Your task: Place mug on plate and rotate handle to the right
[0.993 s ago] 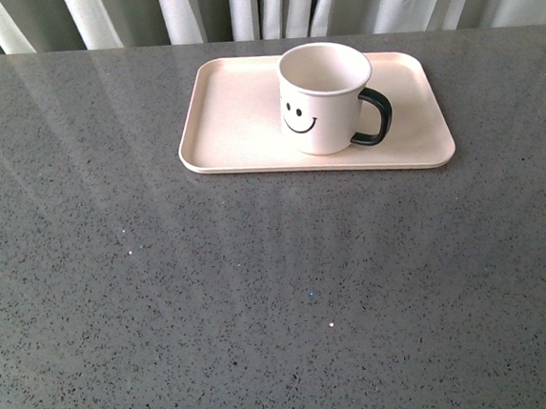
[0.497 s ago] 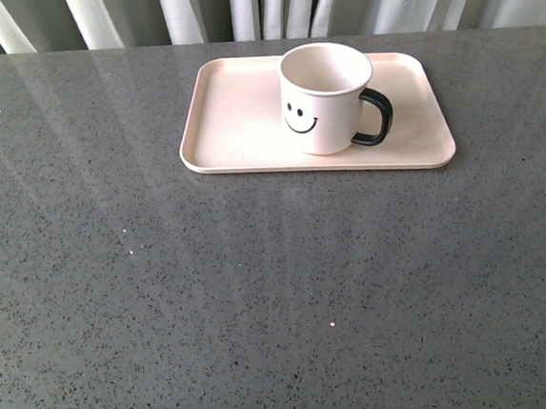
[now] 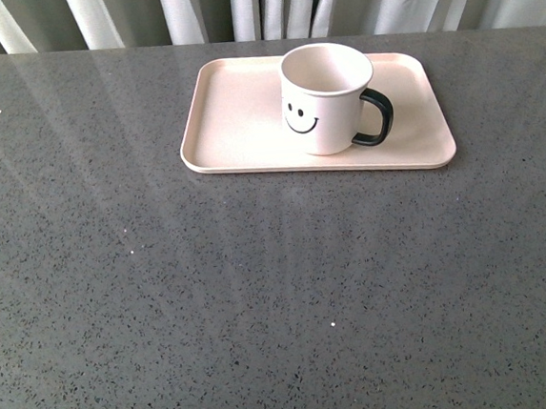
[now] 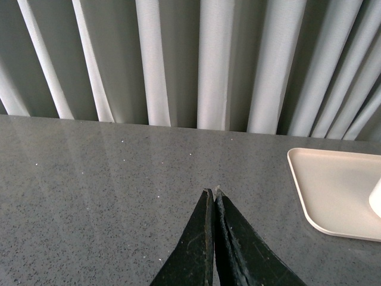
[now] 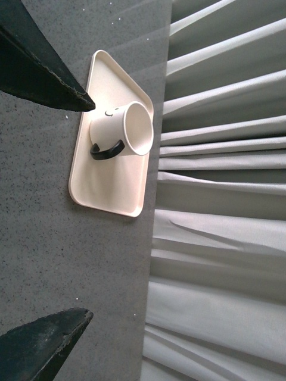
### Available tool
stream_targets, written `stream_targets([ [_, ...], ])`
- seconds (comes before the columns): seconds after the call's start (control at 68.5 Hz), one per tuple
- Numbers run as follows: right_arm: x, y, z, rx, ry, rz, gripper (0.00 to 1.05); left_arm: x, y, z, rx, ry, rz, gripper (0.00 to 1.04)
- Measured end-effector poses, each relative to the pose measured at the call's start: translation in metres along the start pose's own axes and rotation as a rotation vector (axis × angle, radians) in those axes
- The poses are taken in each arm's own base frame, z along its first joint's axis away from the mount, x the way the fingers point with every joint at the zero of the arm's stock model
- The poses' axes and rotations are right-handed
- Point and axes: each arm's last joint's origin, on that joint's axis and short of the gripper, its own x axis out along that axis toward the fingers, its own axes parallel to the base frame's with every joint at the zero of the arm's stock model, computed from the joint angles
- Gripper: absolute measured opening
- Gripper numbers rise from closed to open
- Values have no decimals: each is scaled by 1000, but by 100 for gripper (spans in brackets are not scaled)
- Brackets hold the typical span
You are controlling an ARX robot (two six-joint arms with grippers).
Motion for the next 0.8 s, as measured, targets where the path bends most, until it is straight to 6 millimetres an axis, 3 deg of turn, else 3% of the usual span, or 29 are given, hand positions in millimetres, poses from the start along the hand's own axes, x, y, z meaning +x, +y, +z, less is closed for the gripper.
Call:
stream_targets([
  [0.804, 0, 0, 0, 0, 0, 0, 96, -29, 0, 7, 0, -25, 0, 1],
])
